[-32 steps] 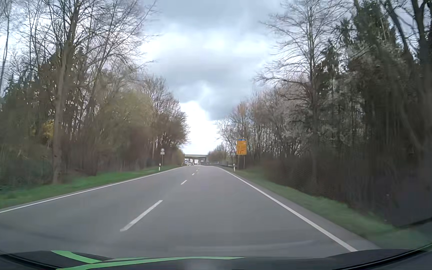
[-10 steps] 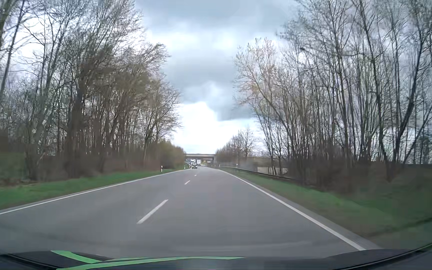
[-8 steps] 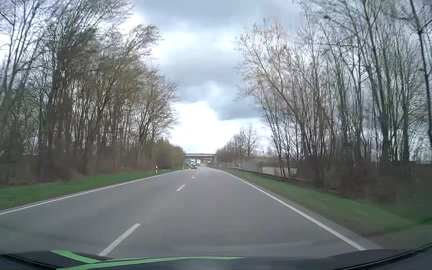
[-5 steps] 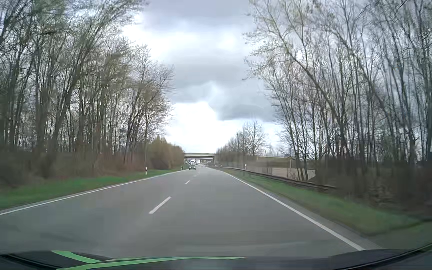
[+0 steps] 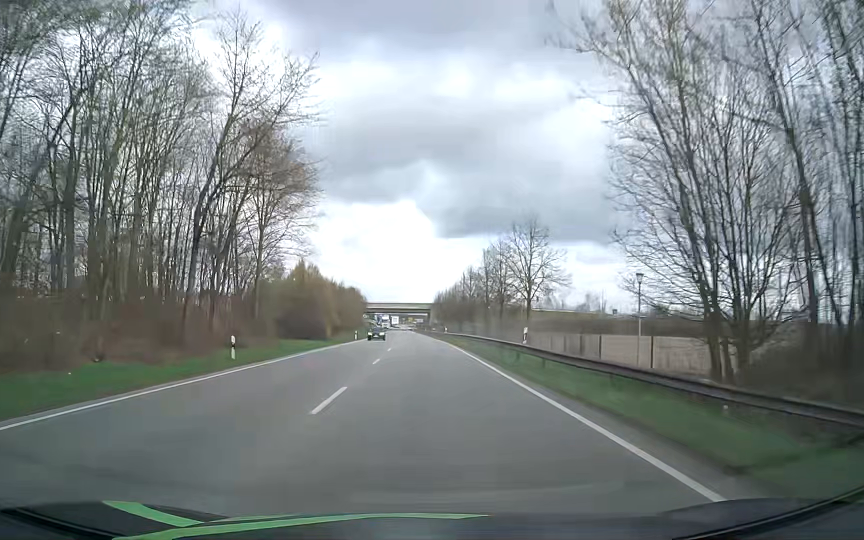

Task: Follow the waypoints while adhering to traffic rules and regulations

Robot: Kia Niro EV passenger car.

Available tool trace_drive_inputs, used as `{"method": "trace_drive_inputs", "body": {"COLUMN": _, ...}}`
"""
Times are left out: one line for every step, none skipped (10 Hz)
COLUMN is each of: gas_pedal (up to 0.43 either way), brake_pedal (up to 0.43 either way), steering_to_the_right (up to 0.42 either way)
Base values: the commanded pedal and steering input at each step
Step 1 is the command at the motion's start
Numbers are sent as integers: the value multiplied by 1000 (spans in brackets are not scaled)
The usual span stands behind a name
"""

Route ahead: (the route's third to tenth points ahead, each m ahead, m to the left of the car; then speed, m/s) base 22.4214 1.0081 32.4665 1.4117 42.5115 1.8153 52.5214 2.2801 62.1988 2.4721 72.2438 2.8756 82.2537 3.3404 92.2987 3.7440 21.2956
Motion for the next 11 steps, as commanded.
{"method": "trace_drive_inputs", "body": {"gas_pedal": 189, "brake_pedal": 0, "steering_to_the_right": -1}}
{"method": "trace_drive_inputs", "body": {"gas_pedal": 189, "brake_pedal": 0, "steering_to_the_right": -1}}
{"method": "trace_drive_inputs", "body": {"gas_pedal": 189, "brake_pedal": 0, "steering_to_the_right": -1}}
{"method": "trace_drive_inputs", "body": {"gas_pedal": 189, "brake_pedal": 0, "steering_to_the_right": -2}}
{"method": "trace_drive_inputs", "body": {"gas_pedal": 189, "brake_pedal": 0, "steering_to_the_right": -4}}
{"method": "trace_drive_inputs", "body": {"gas_pedal": 189, "brake_pedal": 0, "steering_to_the_right": -5}}
{"method": "trace_drive_inputs", "body": {"gas_pedal": 189, "brake_pedal": 0, "steering_to_the_right": -5}}
{"method": "trace_drive_inputs", "body": {"gas_pedal": 189, "brake_pedal": 0, "steering_to_the_right": -5}}
{"method": "trace_drive_inputs", "body": {"gas_pedal": 189, "brake_pedal": 0, "steering_to_the_right": -5}}
{"method": "trace_drive_inputs", "body": {"gas_pedal": 189, "brake_pedal": 0, "steering_to_the_right": -5}}
{"method": "trace_drive_inputs", "body": {"gas_pedal": 189, "brake_pedal": 0, "steering_to_the_right": -5}}
